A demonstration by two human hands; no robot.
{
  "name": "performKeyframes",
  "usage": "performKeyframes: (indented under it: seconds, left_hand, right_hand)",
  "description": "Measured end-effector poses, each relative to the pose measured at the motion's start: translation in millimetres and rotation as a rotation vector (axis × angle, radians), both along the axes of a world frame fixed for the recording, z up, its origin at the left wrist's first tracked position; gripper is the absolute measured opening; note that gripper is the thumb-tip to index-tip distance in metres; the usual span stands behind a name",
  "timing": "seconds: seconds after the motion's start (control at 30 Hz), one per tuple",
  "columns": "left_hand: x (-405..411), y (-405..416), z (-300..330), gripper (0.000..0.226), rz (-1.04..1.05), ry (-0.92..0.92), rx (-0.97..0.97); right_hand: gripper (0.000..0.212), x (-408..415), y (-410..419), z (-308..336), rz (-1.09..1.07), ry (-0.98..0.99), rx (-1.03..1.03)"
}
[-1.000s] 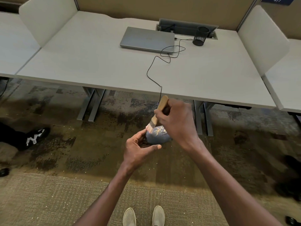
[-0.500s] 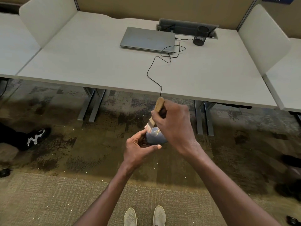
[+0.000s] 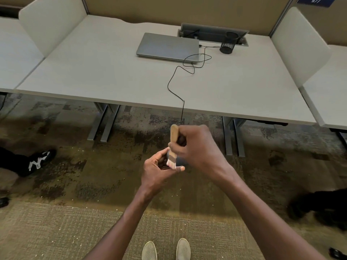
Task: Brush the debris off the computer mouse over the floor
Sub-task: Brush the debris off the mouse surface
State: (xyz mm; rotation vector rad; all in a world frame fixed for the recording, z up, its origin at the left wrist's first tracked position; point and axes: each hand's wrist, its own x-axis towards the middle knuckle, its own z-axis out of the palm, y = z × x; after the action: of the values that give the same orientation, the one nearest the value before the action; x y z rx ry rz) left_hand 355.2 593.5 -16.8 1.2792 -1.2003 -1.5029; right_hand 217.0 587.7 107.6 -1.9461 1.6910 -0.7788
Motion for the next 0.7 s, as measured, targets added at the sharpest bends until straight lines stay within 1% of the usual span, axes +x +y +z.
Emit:
performKeyframes:
  seconds: [0.07, 0.13, 0.23, 0.27, 0.37, 0.5, 0.57, 0.67, 0.7]
  left_hand:
    - [-0.6, -0.1, -0.6, 0.070, -0.015, -0.010, 0.009]
    - [-0.4, 0.6, -1.9, 0.066, -0.025, -0.043, 0.006]
    - [0.4, -0.1, -4.6, 0.054, -0.032, -0.048, 0.022]
    - [0.3, -0.3, -4.8, 0.053, -0.027, -0.042, 0.023]
    - [0.1, -0.7, -3.2, 0.056, -0.022, -0.040, 0.018]
    - [-0.4, -1.5, -4.2, 0.067, -0.015, -0.021, 0.009]
    - [-0.7, -2.2, -4.3, 0.069, -0.009, -0.012, 0.010]
    - [-1.7, -2.7, -4.8, 0.062, -0.021, -0.012, 0.013]
    - [-2.2, -2.6, -4.3, 0.064, -0.014, -0.010, 0.016]
  right_hand:
    - [0.010, 0.6, 0.4, -4.2, 0.025, 0.023, 0.019]
    - [0.011, -0.8, -2.5, -6.4, 0.010, 0.011, -0.015]
    - [0.013, -3.0, -3.9, -8.5, -0.028, -0.102, -0.064]
    - [0.013, -3.5, -3.4, -8.8, -0.043, -0.136, -0.086]
    - [0.012, -7.5, -2.2, -8.8, -0.072, -0.177, -0.115]
    - [0.012, -9.7, -1.5, -11.2, -0.020, -0.101, -0.035]
    - [0.012, -8.2, -1.4, -14.9, -0.024, -0.092, -0.018]
    - [0.012, -9.0, -2.8, -16.7, -0.105, -0.148, -0.095]
    - [0.013, -10.0, -3.4, -16.3, -0.133, -0.143, -0.130]
